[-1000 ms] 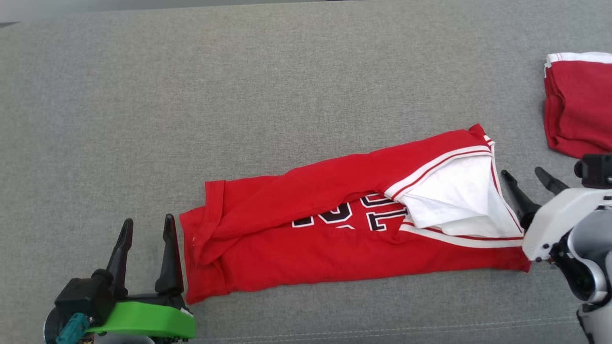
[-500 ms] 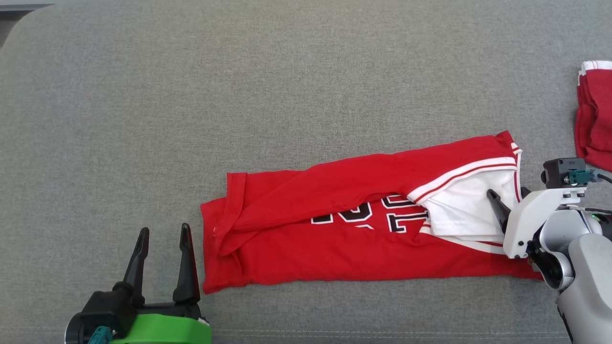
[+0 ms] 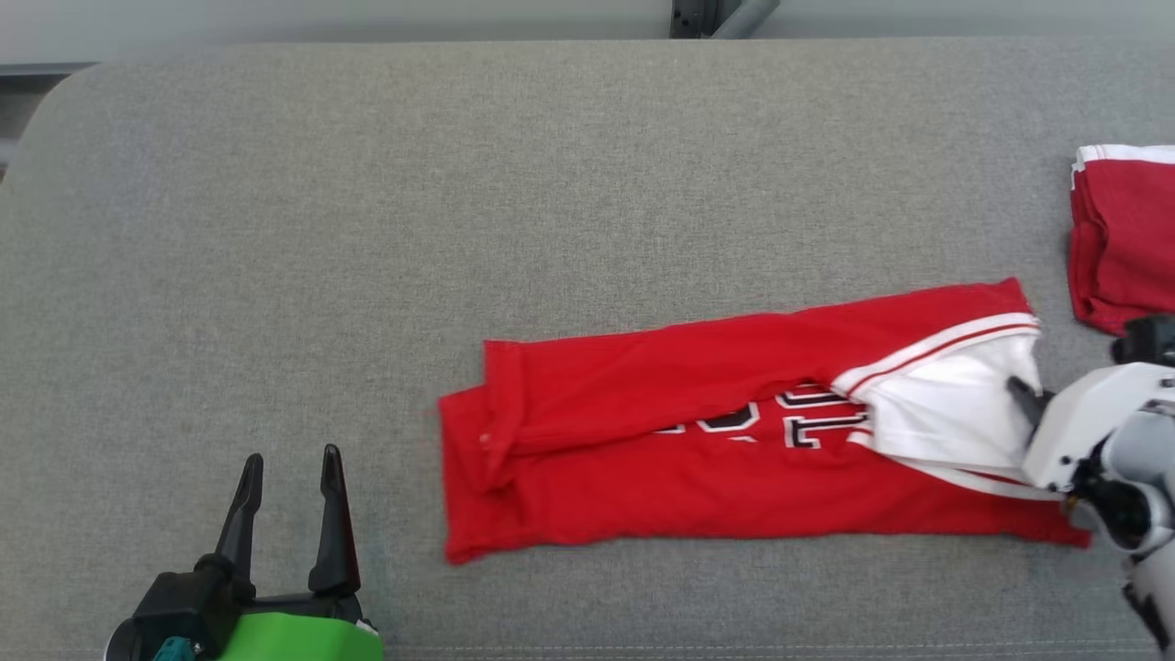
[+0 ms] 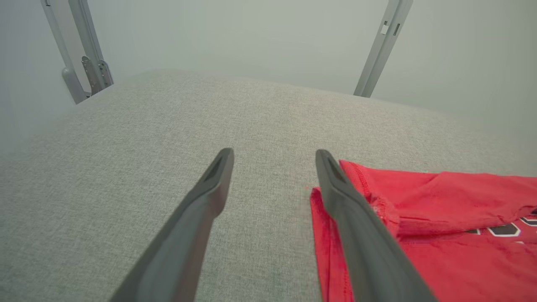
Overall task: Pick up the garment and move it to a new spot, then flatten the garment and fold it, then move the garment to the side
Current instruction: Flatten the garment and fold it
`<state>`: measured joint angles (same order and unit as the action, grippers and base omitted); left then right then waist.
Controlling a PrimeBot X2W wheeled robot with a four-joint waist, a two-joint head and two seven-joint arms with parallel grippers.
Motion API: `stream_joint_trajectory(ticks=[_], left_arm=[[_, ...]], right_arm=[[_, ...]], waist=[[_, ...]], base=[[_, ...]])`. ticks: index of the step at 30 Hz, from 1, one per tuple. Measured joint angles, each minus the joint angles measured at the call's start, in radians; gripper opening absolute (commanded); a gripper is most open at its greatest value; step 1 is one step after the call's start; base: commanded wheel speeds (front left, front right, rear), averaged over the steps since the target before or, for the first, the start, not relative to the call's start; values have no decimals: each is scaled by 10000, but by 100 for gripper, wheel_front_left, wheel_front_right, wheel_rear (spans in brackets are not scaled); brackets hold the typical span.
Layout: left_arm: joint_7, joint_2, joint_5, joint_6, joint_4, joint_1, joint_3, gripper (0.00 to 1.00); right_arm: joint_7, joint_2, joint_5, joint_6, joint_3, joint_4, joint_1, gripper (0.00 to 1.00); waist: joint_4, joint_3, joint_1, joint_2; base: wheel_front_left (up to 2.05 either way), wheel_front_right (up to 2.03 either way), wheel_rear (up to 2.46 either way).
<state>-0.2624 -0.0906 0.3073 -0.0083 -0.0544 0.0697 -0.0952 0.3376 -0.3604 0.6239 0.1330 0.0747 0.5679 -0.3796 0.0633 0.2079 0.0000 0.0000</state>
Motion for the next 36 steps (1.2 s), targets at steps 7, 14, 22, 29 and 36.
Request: stream_joint_trajectory(ticks=[7,14,22,29,36], left_arm=[[0,251,-142,-238,-17,326,314,100],[0,368,-150,-221,221,798,497,100],[0,391,-12,-119,236,718,247,100],[0,401,0,-77,25,363,-31,100],[0,401,-2,-77,-138,363,-46,100]], right_arm=[[-42,-1557,811,-15,-1363,-299,-72,0],[1078,-1089,1697,-25,-876,-3133,515,0],[1204,1941,897,-23,1597,-4481,1194,0],[-36,3047,194,-25,2598,-2840,889,0],[-1154,3087,637,-25,3078,-1812,424,0]], waist=[[-18,-534,0,0],[27,-903,0,0],[-167,-672,0,0],[98,-514,0,0],[470,-470,0,0]], base=[[0,0,0],[0,0,0],[0,0,0],[0,0,0],[0,0,0]])
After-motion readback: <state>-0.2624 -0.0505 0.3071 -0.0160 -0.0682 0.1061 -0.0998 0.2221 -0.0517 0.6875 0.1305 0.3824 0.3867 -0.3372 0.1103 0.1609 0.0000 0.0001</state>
